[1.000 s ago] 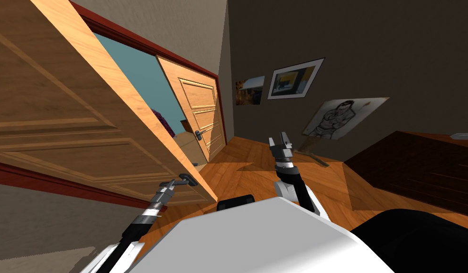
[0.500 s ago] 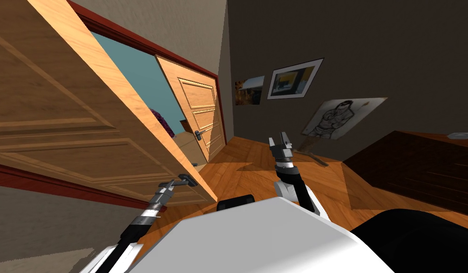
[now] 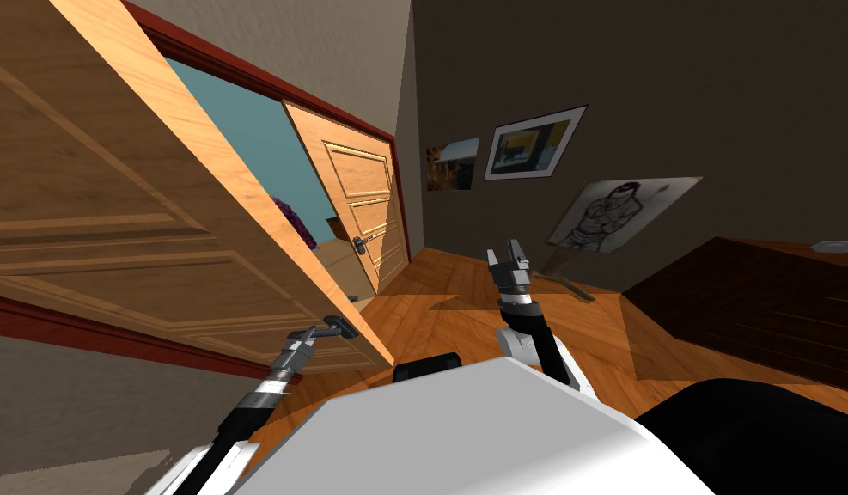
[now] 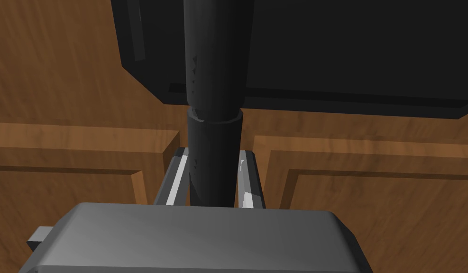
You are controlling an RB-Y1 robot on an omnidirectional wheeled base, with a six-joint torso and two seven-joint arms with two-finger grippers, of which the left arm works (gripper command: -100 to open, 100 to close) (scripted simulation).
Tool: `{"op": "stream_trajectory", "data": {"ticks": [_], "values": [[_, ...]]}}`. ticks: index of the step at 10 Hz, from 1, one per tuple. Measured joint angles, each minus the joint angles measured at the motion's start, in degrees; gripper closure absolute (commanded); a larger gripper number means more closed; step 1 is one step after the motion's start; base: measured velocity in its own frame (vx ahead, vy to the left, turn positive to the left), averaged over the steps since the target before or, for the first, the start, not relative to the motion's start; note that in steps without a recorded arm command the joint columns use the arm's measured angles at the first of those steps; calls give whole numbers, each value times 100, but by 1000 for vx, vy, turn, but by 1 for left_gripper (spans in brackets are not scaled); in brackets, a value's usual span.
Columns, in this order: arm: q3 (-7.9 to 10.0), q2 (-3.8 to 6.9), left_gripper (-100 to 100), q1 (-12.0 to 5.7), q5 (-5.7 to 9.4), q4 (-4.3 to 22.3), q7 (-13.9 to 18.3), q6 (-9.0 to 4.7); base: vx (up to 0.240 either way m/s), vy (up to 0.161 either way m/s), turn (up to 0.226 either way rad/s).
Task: Pull the door open
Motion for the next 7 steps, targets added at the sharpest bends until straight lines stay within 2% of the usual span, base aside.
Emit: {"op": "stream_trajectory", "data": {"ticks": [7], "values": [[-12,34,100,-12,-5,70,34,-64,0,-1,-3]]}}
